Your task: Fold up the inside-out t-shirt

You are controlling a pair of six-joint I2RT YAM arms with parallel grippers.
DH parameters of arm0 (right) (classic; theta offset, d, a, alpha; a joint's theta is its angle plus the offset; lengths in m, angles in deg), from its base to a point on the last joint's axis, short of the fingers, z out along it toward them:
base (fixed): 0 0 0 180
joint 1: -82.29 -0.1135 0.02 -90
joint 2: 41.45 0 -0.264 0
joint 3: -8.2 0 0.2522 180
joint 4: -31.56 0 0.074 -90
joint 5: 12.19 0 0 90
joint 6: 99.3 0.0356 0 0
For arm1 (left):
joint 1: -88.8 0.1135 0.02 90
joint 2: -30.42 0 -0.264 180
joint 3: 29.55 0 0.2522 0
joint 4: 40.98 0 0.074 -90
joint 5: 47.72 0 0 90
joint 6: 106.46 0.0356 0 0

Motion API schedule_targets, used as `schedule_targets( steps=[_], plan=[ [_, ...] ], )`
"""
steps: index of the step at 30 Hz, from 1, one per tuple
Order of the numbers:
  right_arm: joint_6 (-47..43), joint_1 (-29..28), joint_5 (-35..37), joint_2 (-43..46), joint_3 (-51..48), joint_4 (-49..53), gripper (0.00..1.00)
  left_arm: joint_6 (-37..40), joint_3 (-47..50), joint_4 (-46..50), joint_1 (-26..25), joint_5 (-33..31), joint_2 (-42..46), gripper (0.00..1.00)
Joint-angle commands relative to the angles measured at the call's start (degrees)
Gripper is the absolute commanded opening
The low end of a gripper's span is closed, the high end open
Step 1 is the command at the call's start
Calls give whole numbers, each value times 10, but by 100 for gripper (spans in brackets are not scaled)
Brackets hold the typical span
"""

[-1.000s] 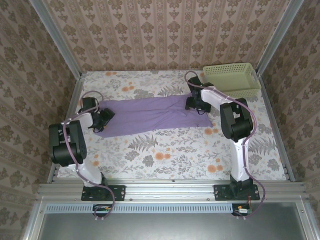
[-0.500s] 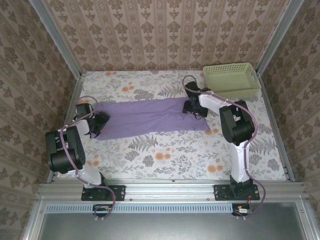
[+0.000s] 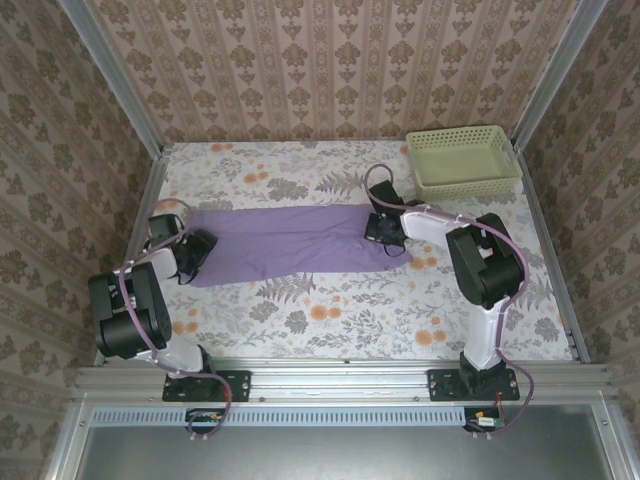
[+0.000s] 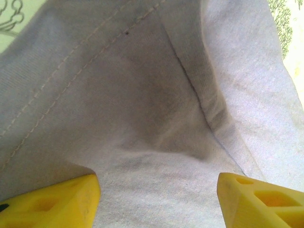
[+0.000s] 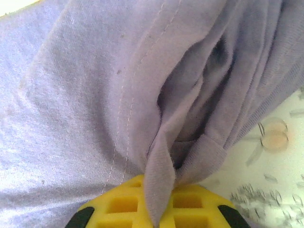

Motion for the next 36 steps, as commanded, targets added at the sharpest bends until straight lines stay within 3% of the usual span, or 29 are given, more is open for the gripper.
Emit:
schedule_targets(
  steps=[1, 10, 18, 20, 27, 36],
  plan=[
    [-13, 10, -3, 42, -54, 60, 0, 3, 31, 69, -15, -17, 25, 68],
    [-60, 24, 123, 178, -82, 171, 0, -22, 105, 110, -148, -79, 143, 68],
    [-122, 8, 219, 250, -38, 264, 0, 35, 56, 209, -153, -112, 242, 70],
    [-143, -9, 250, 249, -4, 295, 0, 51, 33, 228, -153, -131, 241, 70],
    [-201, -71, 335, 214, 116, 378, 0, 81, 5, 201, -174, -101, 164, 64],
    [-215, -190, 351, 93, 275, 452, 0, 56, 45, 135, -209, -76, 132, 53]
  ],
)
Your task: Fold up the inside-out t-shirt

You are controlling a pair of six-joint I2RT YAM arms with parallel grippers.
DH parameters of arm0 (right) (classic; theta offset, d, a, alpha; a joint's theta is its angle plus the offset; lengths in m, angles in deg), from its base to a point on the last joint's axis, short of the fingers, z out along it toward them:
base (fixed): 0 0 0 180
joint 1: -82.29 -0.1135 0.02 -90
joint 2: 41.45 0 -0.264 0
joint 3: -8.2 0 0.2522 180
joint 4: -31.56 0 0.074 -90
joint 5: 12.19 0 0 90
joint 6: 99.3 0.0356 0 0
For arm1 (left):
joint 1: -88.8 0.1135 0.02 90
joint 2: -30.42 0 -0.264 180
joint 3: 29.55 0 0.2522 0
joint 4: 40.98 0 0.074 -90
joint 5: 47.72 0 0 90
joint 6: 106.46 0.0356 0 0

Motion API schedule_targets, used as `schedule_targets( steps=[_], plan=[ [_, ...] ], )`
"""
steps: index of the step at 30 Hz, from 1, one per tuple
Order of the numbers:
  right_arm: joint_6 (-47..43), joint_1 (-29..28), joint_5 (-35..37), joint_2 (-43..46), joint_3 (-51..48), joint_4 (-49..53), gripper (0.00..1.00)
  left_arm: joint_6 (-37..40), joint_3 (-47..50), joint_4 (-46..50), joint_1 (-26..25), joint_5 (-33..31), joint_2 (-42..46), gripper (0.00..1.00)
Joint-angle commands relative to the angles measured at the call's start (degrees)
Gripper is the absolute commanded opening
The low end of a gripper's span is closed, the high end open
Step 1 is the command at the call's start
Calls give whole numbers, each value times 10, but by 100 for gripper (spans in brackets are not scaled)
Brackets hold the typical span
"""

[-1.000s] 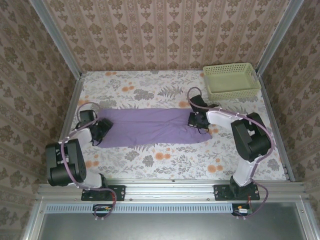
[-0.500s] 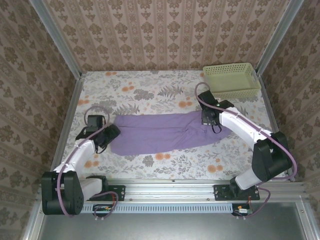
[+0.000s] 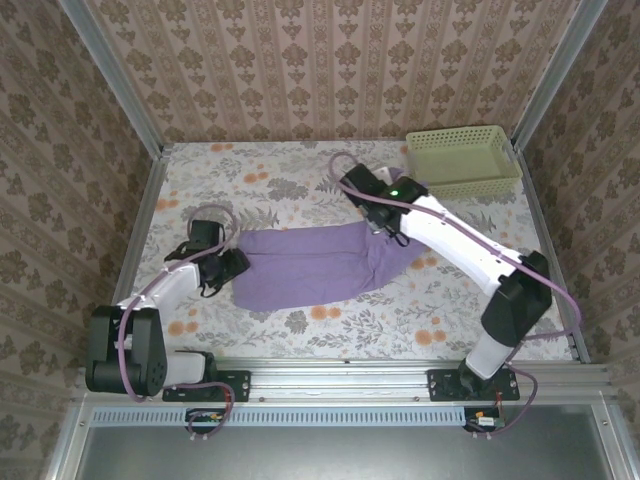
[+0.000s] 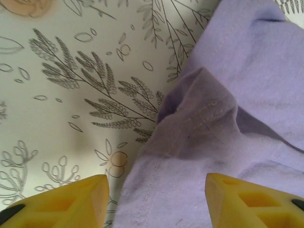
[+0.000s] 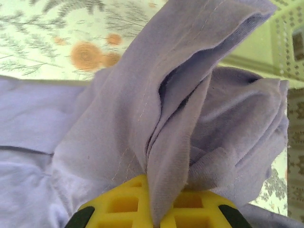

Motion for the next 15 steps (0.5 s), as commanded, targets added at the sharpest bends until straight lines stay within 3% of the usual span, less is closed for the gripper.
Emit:
schedule_targets(
  steps=[1, 5, 10, 15],
  plan=[
    [-9, -38, 19, -53, 64, 64, 0, -9, 24, -36, -8, 18, 5, 52],
    [20, -79, -46, -118, 145, 73, 3, -25, 60, -68, -14, 21, 13, 44],
    [86, -98, -193, -189, 212, 31, 4, -41, 97, -108, -22, 33, 14, 39],
    [121, -108, -243, -257, 282, 25, 7, -52, 125, -131, -30, 36, 27, 36]
  ],
)
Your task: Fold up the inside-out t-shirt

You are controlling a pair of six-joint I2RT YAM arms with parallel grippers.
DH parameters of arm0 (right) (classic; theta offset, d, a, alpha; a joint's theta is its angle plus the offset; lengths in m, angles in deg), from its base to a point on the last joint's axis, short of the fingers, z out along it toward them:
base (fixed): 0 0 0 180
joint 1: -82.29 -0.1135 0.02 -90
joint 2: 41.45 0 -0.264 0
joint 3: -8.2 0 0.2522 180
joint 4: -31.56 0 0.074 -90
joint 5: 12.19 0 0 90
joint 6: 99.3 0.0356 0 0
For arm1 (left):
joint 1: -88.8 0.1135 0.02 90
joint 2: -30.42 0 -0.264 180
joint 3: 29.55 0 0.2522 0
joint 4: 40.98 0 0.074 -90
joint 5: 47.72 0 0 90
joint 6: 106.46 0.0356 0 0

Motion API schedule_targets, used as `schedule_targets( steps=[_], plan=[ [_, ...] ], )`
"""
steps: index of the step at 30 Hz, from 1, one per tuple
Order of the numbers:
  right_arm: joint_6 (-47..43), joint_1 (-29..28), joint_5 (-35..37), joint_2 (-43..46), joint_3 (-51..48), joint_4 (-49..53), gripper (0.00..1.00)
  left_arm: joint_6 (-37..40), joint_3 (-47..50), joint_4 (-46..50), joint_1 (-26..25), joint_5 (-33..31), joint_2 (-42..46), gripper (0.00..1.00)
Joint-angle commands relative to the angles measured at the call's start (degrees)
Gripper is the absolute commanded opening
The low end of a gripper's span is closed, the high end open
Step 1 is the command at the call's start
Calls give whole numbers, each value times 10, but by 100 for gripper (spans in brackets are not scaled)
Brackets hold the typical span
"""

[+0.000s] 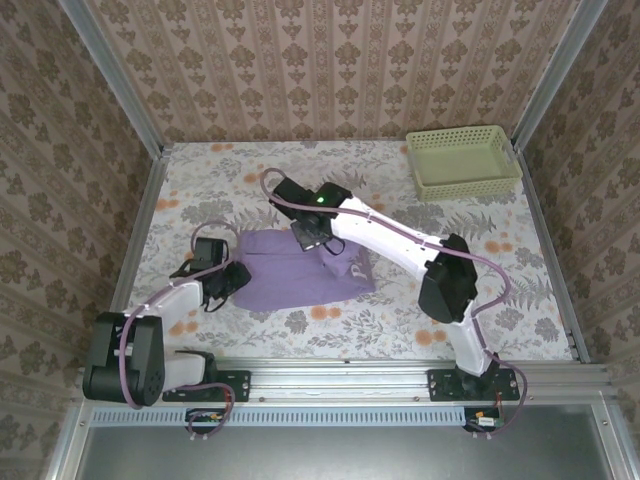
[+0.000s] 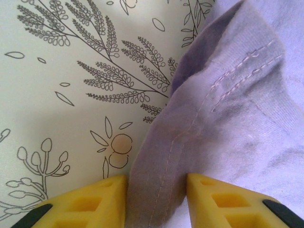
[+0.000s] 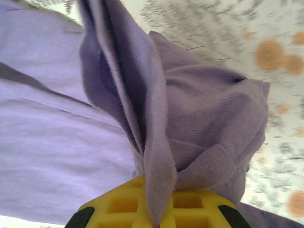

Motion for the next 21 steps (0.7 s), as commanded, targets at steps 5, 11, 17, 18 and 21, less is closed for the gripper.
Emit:
schedule_targets(
  steps=[5, 11, 17, 18, 21],
  plan=[
    [61, -10, -86, -87, 99, -1, 10, -22, 32, -29, -22, 28, 7, 35],
    [92, -11, -103, -111, 109, -22, 13, -26, 41, -37, -33, 23, 6, 33],
    [121, -14, -136, -121, 105, -58, 14, -30, 48, -43, -43, 19, 6, 32],
    [127, -14, -140, -124, 109, -63, 14, -31, 48, -42, -43, 17, 6, 32],
    [140, -14, -151, -137, 119, -77, 13, -32, 50, -45, -45, 17, 5, 32]
  ],
)
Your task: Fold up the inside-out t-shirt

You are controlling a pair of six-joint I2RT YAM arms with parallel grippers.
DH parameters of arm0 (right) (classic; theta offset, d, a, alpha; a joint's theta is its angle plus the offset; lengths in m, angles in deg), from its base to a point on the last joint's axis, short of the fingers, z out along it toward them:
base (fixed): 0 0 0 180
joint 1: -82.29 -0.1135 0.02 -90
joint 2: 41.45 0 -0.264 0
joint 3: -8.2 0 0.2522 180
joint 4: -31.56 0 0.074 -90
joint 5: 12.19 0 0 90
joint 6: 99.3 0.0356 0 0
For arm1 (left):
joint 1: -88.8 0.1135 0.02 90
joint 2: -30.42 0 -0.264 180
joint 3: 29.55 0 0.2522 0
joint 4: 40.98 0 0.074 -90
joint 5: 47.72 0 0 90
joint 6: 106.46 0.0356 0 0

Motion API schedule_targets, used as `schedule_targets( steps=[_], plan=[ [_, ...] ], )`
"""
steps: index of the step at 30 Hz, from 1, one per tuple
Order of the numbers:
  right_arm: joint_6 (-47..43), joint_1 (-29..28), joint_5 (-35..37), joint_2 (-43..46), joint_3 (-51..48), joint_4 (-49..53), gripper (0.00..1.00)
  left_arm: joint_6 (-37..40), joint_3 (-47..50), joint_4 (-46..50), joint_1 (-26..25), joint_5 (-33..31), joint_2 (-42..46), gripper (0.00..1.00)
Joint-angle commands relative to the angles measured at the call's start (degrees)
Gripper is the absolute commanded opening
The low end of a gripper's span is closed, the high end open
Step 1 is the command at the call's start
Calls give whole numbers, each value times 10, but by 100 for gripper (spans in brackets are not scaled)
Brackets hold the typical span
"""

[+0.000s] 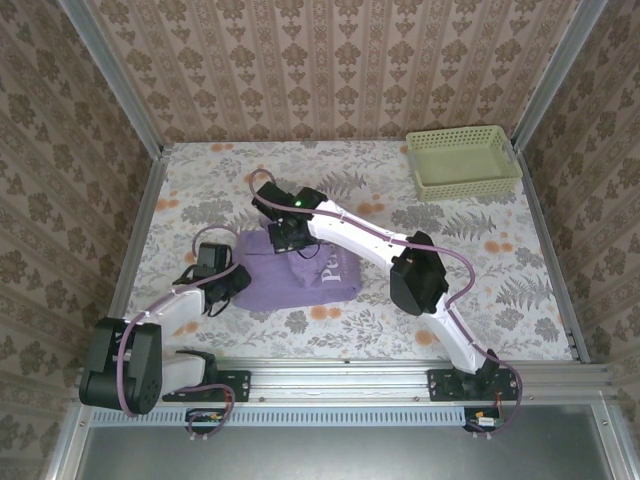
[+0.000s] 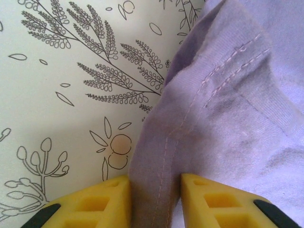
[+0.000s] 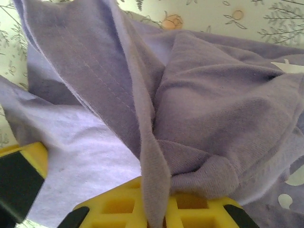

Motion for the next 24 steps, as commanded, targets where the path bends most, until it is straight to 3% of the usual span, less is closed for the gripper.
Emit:
schedule_targets(
  steps=[1, 4, 5, 9, 11, 12, 15, 19, 21, 24],
  plan=[
    [34, -6, -30, -22, 27, -30, 13, -20, 20, -3, -20, 53, -12, 32],
    [41, -6, -47, -35, 37, -39, 15, -21, 20, 0, -21, 52, -12, 31],
    [43, -6, -52, -39, 41, -39, 20, -21, 20, 1, -21, 52, -10, 31],
    [22, -5, -117, -36, 45, -58, 55, -13, 9, 40, -19, 38, 12, 32],
    [10, 2, -183, -18, 40, -76, 59, -6, -2, 86, -12, 21, 40, 35],
    [6, 3, -175, 3, 32, -71, 59, -4, -5, 107, -7, 13, 63, 37],
    [-34, 2, -57, 91, -27, -49, 64, 7, -19, 172, -2, -18, 131, 42],
    [-45, 32, 12, 221, -209, -108, 65, 33, -64, 254, -25, -65, 179, 49],
    [-34, 58, 14, 270, -297, -142, 64, 35, -97, 278, -67, -95, 168, 55],
    [-22, 90, 41, 324, -405, -168, 64, 22, -171, 319, -174, -172, 113, 63]
  ],
)
